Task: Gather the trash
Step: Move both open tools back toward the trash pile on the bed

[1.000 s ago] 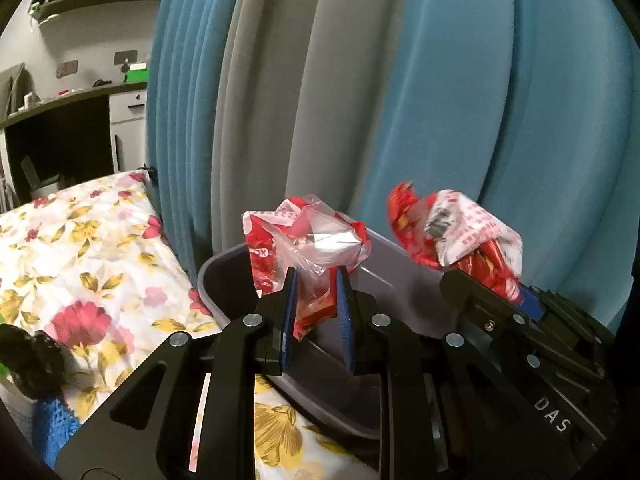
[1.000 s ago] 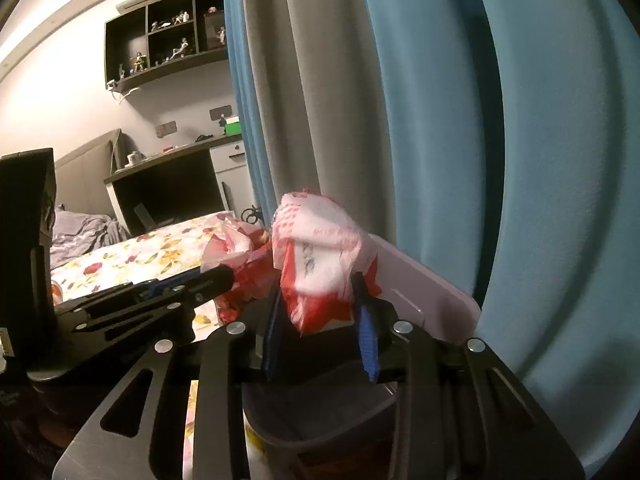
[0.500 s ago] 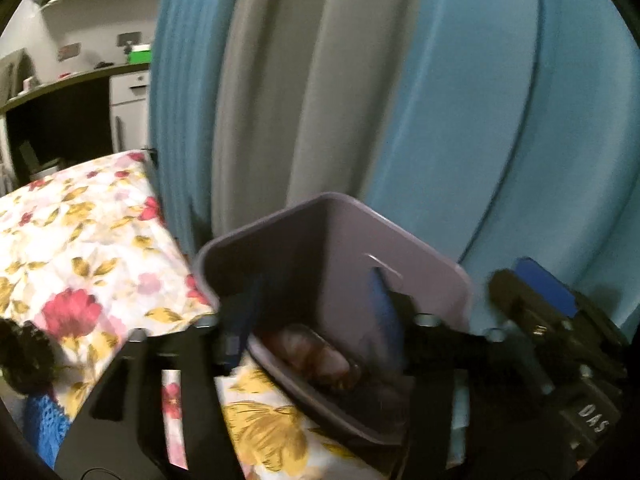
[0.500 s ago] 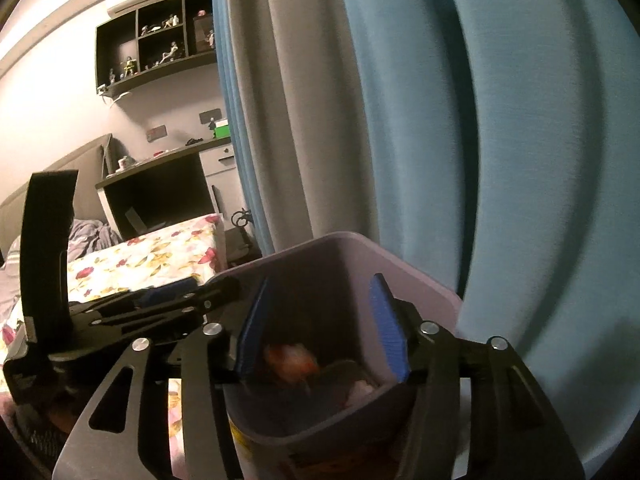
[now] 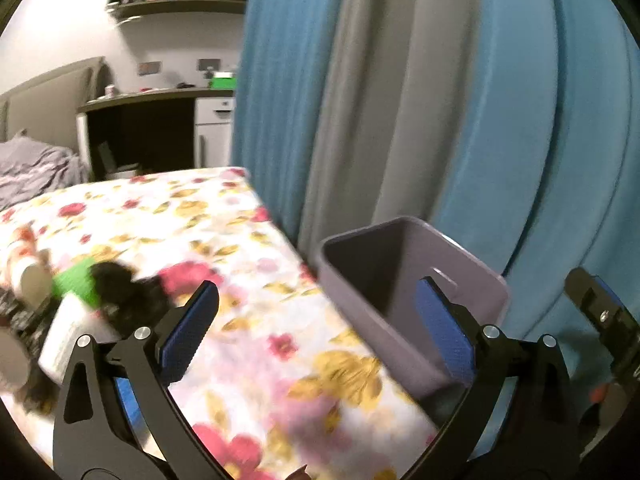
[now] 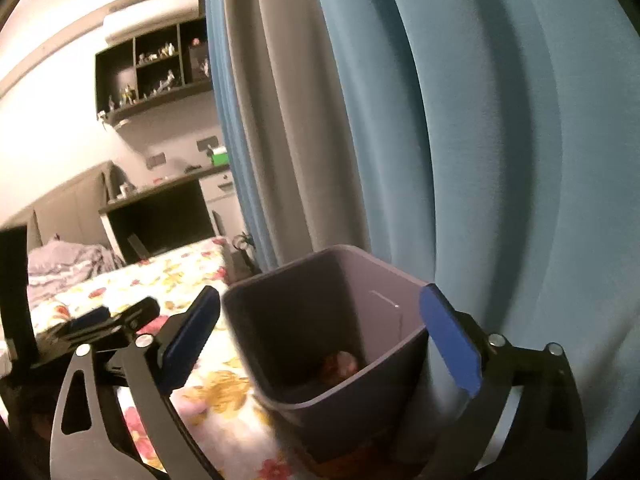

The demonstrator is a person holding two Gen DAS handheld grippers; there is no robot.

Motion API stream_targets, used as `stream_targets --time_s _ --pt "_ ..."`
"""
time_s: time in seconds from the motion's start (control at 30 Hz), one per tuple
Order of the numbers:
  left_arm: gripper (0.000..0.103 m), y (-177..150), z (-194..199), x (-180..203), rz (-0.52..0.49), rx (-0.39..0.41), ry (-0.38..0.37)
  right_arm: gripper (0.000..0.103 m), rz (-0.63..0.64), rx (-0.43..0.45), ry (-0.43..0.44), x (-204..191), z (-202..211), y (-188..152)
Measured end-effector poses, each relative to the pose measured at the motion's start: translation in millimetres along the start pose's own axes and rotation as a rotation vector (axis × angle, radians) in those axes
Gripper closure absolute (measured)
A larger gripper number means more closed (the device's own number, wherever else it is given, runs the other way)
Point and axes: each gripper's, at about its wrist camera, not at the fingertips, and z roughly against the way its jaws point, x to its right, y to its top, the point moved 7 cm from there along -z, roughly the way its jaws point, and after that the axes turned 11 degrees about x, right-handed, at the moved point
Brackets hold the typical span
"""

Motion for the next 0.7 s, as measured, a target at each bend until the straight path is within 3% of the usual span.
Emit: stream_targets --time_s 0.53,0.7 --pt "0.006 -22.4 109.5 -104.1 0.004 0.076 0.289 0.006 0.092 -0.002 0.129 -75.5 45.0 -18.9" --pt "0.006 -31.4 131.7 -142.7 0.07 0.076 0.335 0.006 0.098 -0.022 0.174 -99.9 52.5 -28.7"
